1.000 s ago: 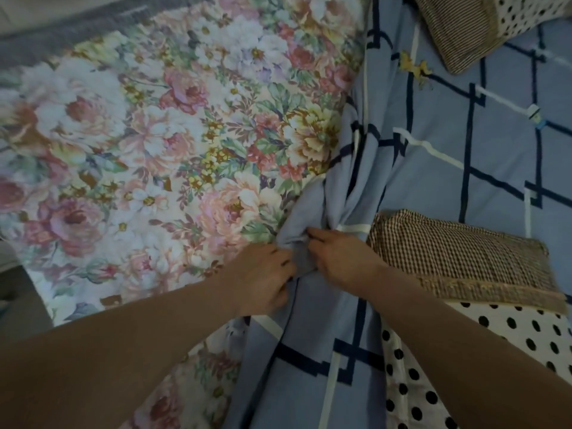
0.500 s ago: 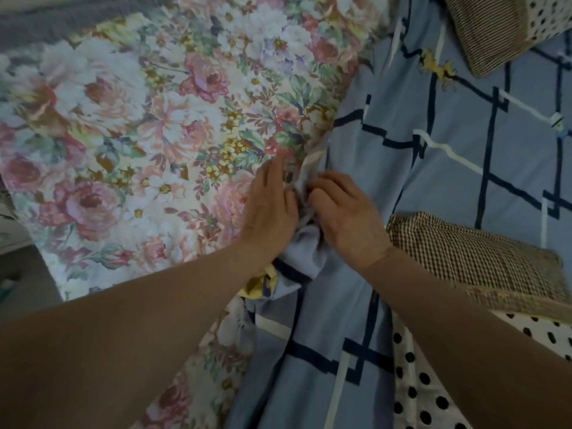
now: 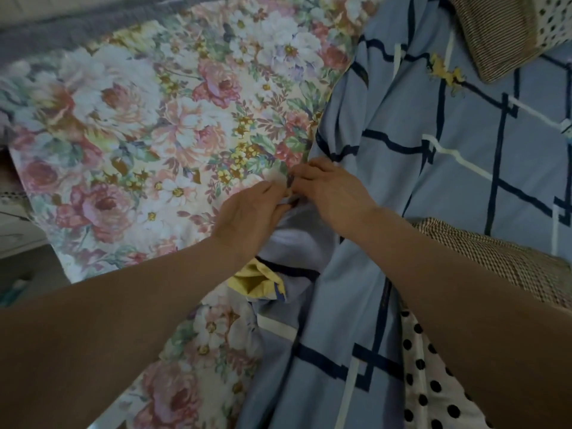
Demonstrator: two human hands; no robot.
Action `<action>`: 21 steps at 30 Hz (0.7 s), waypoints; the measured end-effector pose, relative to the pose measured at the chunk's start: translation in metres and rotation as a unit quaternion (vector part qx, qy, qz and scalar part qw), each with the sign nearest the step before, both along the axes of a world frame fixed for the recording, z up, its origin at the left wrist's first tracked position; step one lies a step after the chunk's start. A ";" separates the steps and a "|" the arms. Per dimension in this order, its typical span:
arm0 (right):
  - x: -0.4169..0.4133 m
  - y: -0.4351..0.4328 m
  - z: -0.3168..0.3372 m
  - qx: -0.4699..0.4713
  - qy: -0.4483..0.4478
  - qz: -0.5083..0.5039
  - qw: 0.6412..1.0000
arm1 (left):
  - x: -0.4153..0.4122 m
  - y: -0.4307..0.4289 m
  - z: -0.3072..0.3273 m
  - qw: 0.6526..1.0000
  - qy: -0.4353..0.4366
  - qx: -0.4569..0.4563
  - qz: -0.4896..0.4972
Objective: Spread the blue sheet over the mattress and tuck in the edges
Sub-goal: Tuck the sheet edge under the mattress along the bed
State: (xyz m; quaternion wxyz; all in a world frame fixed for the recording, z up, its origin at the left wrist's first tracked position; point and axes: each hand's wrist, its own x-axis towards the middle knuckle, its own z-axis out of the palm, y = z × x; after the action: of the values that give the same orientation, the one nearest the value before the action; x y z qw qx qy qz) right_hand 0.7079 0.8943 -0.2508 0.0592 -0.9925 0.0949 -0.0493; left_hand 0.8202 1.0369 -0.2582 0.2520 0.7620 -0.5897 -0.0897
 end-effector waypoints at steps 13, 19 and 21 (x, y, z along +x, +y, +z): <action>0.190 0.047 0.025 0.037 -0.151 -0.048 0.987 | 0.217 0.041 0.027 0.965 -0.246 0.093 0.003; 0.309 0.052 0.032 0.024 -0.191 -0.111 0.975 | 0.333 0.041 0.041 0.968 -0.237 0.084 -0.006; 0.357 0.055 0.034 0.026 -0.223 -0.124 0.967 | 0.375 0.039 0.047 0.970 -0.227 0.088 0.026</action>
State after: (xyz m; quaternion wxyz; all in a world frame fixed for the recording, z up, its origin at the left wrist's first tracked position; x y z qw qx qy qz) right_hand 1.0651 0.9495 -0.2169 0.0985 -0.9351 0.2028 -0.2734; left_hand 1.1952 1.0756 -0.2110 0.0461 0.7967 -0.6012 0.0410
